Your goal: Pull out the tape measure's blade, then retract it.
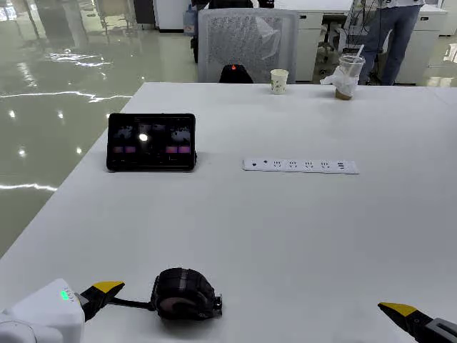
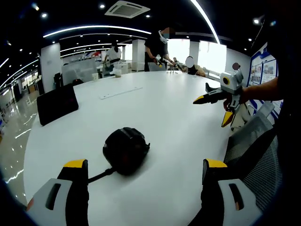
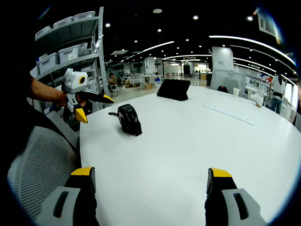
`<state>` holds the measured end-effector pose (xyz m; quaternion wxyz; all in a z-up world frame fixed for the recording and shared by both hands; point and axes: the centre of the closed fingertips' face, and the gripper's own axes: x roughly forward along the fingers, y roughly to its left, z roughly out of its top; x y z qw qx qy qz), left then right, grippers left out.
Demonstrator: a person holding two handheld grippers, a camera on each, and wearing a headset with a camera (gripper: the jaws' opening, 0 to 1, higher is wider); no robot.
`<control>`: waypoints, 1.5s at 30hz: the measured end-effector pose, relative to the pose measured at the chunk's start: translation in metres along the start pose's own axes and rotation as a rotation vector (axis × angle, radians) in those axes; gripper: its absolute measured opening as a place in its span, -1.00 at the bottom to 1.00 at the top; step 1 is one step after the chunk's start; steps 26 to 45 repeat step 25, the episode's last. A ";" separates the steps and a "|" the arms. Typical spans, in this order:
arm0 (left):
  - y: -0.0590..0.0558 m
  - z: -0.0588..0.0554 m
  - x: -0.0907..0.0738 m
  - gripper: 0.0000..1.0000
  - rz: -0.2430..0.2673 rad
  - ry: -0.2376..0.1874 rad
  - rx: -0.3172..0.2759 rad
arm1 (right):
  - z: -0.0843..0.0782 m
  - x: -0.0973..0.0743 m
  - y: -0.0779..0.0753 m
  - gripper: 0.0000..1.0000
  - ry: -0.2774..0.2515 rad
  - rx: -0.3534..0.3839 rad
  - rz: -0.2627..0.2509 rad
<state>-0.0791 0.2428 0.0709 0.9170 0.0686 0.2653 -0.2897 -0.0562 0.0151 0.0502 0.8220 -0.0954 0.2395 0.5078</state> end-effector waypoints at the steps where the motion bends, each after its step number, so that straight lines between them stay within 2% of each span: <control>1: 0.000 0.000 0.000 0.97 -0.001 0.001 -0.005 | 0.000 0.000 0.000 0.98 0.001 0.000 0.000; 45: 0.003 0.001 0.000 0.95 -0.007 -0.008 -0.014 | 0.001 -0.001 -0.001 0.98 0.000 -0.002 -0.002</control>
